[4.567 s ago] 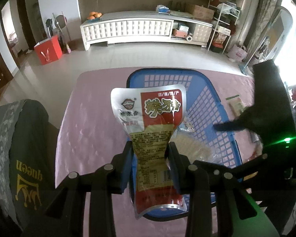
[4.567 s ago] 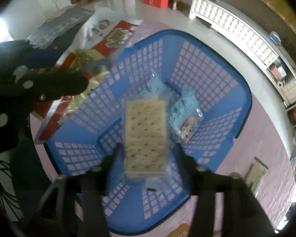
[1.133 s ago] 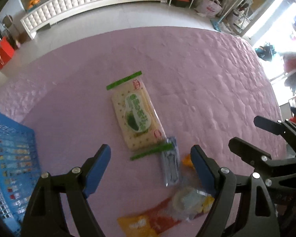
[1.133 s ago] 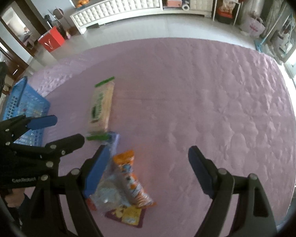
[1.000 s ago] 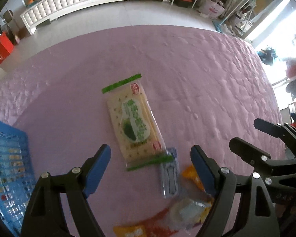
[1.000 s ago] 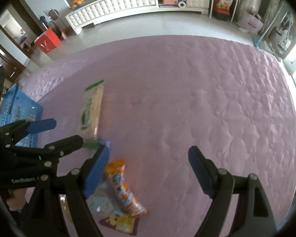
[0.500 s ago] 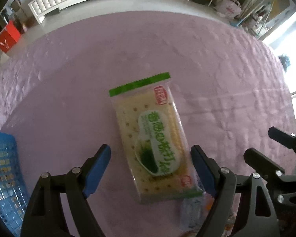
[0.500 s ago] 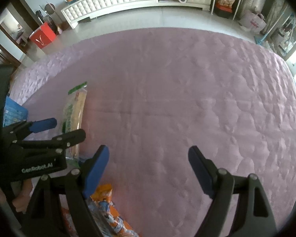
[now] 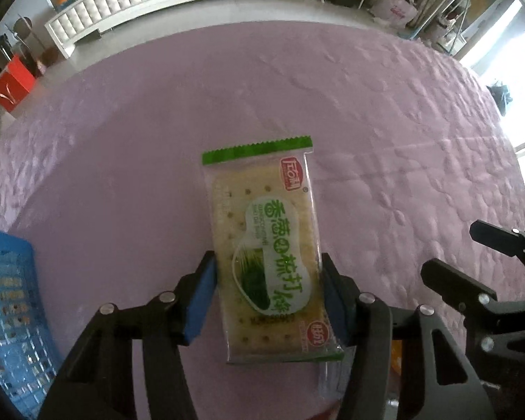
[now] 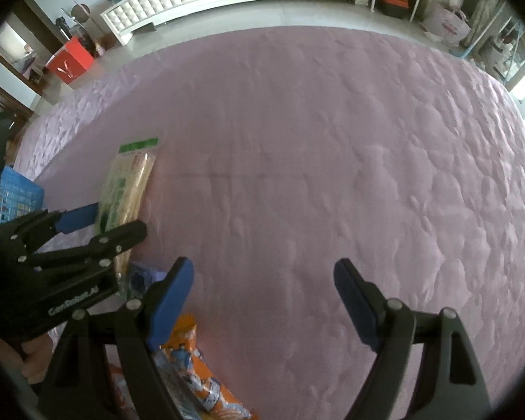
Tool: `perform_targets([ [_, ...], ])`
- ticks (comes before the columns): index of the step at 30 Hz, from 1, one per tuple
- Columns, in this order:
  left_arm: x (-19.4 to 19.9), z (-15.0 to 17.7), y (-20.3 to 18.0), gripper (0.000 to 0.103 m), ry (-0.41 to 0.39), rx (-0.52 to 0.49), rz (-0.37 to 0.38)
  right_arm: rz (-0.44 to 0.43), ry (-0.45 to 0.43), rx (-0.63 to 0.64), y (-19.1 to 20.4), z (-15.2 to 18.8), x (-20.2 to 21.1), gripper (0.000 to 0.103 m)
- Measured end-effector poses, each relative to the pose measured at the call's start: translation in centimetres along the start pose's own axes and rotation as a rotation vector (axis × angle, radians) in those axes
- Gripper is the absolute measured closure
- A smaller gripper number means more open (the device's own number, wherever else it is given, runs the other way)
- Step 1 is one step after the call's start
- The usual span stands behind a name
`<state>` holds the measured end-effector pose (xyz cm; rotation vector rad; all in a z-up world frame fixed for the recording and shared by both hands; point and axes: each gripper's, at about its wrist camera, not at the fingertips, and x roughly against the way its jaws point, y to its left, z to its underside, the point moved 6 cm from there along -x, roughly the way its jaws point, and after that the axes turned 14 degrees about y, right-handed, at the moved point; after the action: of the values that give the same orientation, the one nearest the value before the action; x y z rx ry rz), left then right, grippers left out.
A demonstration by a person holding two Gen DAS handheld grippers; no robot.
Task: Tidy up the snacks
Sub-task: 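Lift the cracker pack with the left gripper while the right grasps the clear striped bag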
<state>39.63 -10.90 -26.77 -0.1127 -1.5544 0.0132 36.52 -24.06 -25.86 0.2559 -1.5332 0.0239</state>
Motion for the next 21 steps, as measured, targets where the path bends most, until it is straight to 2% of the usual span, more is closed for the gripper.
perform_targets([
  [5,3.3,2.1,0.8,0.049,-0.041,-0.007,0.012,0.015,-0.016,0.014,0.7,1.6,2.0,0.017],
  [10,7.1,5.6,1.6,0.049,-0.101,-0.023,0.011,0.008,-0.031,0.035,2.8,3.3,3.9,0.017],
  [14,8.9,7.2,2.1,0.049,-0.146,-0.037,-0.013,0.013,-0.045,0.068,4.5,5.3,5.3,0.017],
  [18,9.2,9.9,2.2,0.049,-0.157,-0.054,-0.030,0.023,-0.041,0.167,7.2,7.8,5.2,0.017],
  [21,8.8,12.3,2.2,0.049,-0.145,-0.079,-0.011,0.054,-0.014,0.267,8.8,9.7,4.0,0.017],
])
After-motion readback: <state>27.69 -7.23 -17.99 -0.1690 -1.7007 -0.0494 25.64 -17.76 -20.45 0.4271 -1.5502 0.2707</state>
